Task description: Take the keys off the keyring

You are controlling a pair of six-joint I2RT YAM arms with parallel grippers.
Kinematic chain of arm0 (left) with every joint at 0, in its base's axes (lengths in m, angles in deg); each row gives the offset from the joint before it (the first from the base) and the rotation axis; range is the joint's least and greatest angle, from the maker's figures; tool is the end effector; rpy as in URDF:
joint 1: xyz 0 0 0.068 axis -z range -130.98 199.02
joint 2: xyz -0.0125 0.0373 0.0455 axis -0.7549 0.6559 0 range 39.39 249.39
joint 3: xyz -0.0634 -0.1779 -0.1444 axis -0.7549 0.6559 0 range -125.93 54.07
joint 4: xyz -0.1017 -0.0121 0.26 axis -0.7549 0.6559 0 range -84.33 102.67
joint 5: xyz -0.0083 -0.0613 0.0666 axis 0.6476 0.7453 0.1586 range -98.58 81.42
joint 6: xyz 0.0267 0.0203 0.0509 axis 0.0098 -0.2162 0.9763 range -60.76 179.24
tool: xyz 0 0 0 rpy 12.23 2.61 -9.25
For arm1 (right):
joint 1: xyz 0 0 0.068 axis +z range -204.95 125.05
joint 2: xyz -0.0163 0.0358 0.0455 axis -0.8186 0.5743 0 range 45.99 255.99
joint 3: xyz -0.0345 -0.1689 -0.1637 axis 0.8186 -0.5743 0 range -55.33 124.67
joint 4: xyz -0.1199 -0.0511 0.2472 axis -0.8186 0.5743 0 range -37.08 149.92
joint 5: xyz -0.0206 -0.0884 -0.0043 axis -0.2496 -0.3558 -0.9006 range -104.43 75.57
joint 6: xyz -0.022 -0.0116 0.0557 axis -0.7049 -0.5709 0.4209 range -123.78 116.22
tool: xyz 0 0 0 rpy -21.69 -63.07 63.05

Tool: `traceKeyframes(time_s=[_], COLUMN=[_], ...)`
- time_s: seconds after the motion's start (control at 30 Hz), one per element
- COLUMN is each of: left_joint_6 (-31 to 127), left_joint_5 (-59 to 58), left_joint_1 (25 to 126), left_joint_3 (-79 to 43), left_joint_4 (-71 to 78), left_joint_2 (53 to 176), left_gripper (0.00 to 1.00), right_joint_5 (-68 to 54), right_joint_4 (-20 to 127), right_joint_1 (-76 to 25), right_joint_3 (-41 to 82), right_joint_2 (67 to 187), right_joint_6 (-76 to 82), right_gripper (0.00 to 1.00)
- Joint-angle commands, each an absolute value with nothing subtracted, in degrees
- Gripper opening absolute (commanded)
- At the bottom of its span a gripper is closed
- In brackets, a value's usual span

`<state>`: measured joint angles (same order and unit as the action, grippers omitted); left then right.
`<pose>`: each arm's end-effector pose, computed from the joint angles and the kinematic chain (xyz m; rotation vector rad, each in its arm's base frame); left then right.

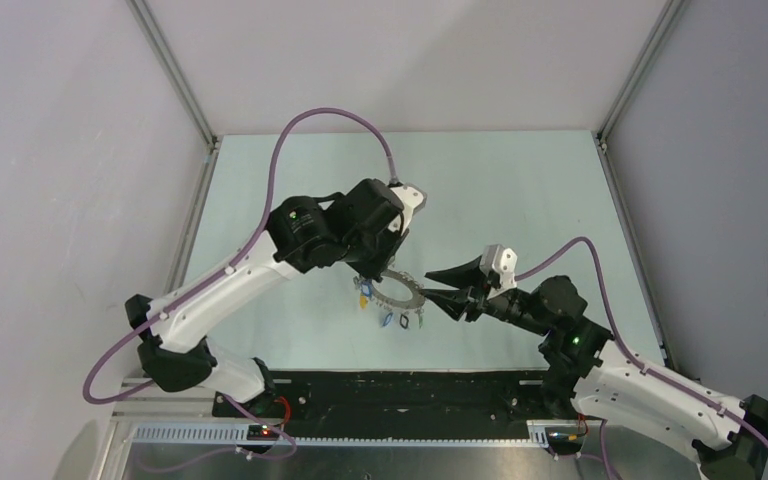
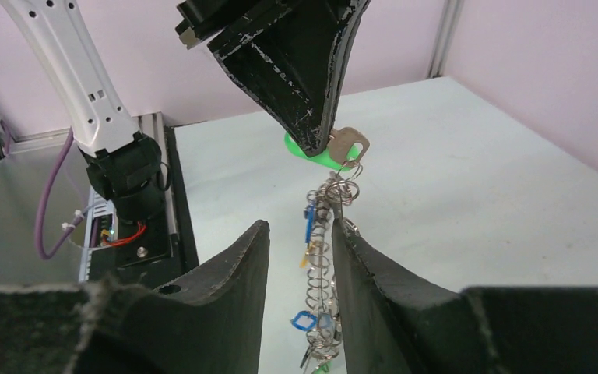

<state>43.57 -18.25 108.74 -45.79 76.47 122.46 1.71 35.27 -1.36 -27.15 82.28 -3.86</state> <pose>0.1567 -0.2534 0.3769 0.8830 2.3668 -0.3324 0.1219 0.1867 0.2897 -0.8785 1.1939 0.9630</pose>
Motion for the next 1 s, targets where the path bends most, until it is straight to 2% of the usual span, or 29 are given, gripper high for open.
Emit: traceKeyframes(time_s=[0.0,0.3,0.5,0.77,0.97], left_joint_6=[41.1,40.5,41.0,42.3,42.9], left_joint_5=[-12.6,-7.2,-5.7,-3.3,-1.4], left_joint_1=[106.4,101.2,94.9,91.5,90.9], left_joint_3=[-48.2,-46.9,-46.8,-48.8,-48.5], left_joint_4=[75.1,71.8,67.8,65.7,65.2], left_joint_2=[120.6,119.5,121.1,123.7,124.0], left_gripper=[0.00,0.00,0.00,0.00,0.00], right_joint_5=[1.5,-4.7,-11.2,-7.9,-2.9], right_joint_4=[34.6,31.1,20.9,7.1,3.1], right_joint_1=[-0.4,3.2,2.5,-4.1,-6.2], right_joint_3=[-25.3,-23.7,-23.8,-23.7,-22.5], right_joint_2=[82.8,91.9,99.5,106.8,110.1], right_joint_6=[-7.5,-11.7,-13.6,-12.1,-12.8], right_gripper=[0.40,0.40,0.40,0.35,0.32])
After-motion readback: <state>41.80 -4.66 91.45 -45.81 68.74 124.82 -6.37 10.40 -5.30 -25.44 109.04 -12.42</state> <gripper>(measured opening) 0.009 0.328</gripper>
